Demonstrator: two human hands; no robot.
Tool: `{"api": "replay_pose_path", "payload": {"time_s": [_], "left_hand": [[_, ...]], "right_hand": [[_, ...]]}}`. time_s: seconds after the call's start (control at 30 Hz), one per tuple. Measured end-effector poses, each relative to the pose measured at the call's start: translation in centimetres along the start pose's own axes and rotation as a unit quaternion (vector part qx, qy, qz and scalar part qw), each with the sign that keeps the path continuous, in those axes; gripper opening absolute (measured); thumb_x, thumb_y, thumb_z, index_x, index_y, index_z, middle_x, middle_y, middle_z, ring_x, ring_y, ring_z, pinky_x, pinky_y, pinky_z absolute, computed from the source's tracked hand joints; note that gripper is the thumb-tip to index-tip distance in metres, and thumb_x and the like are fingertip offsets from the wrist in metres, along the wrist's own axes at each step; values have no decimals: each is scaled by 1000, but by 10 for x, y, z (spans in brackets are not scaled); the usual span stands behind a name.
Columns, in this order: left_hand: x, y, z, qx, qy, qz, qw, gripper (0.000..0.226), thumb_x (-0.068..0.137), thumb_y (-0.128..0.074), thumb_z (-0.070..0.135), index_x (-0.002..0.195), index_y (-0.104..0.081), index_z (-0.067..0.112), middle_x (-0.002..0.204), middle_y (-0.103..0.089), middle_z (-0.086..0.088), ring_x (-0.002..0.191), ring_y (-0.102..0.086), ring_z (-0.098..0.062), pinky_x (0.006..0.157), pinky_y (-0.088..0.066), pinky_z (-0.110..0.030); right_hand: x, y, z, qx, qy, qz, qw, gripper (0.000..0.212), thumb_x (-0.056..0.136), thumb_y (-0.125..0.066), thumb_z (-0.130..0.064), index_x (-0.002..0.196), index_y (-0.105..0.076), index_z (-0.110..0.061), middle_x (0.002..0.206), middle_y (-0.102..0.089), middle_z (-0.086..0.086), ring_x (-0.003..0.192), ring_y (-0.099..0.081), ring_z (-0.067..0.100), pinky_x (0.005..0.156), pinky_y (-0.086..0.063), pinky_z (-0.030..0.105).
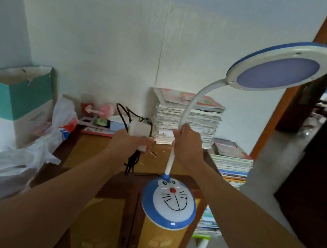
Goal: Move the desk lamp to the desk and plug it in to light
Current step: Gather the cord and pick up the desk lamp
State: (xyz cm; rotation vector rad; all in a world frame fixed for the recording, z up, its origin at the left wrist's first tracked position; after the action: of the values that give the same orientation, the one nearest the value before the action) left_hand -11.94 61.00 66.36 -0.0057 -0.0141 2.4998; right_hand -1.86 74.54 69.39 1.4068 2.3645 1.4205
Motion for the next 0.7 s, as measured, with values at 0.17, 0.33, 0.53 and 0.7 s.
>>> {"api": "replay_pose_path", "payload": {"time_s": [0.17, 0.33, 0.53, 0.7], "left_hand": [[-16, -69, 4, -16, 17, -92, 995, 21, 74, -74, 12, 88, -61, 4, 78, -68, -10, 64, -62, -15, 53, -53, -23], [-43, -139, 4, -11, 17, -155, 988, 18, 73, -75, 13, 86, -64, 9, 76, -70, -8, 66, -63, -16, 59, -50, -23], [-90, -233, 6, -27, 34, -231, 972, 16, 73, -75, 8, 85, -64, 10, 54, -70, 0, 46, -65, -8, 41, -49, -18], [-136, -317, 5, 0, 23, -281, 960, 25, 73, -74, 6, 96, -65, 8, 83, -69, -12, 69, -65, -22, 53, -53, -24]], "right_hand": [[-21, 57, 46, -27, -52, 35, 998, 27, 96, -44, -24, 106, -52, 0, 97, -66, 20, 86, -64, 34, 63, -43, 34], [-44, 109, 93, -73, -90, 59, 992, 17, 94, -47, -13, 103, -53, -1, 99, -64, 21, 90, -62, 37, 64, -38, 30], [-82, 181, 163, -52, -158, 93, 982, 21, 95, -46, -21, 100, -52, -2, 96, -65, 23, 89, -62, 39, 66, -43, 34], [-126, 251, 220, -71, -207, 122, 968, 13, 93, -47, -19, 95, -50, -6, 93, -63, 20, 82, -60, 37, 70, -49, 42]]}}
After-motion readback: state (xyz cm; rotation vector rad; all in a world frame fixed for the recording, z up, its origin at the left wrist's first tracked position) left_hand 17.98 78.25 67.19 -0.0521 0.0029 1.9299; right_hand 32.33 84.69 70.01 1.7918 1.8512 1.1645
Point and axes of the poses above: each hand's wrist, its own x-axis towards the middle knuckle, its own y-axis out of the back of the hand, z = x × y, the point moved 5 cm from there along x, towards the middle knuckle
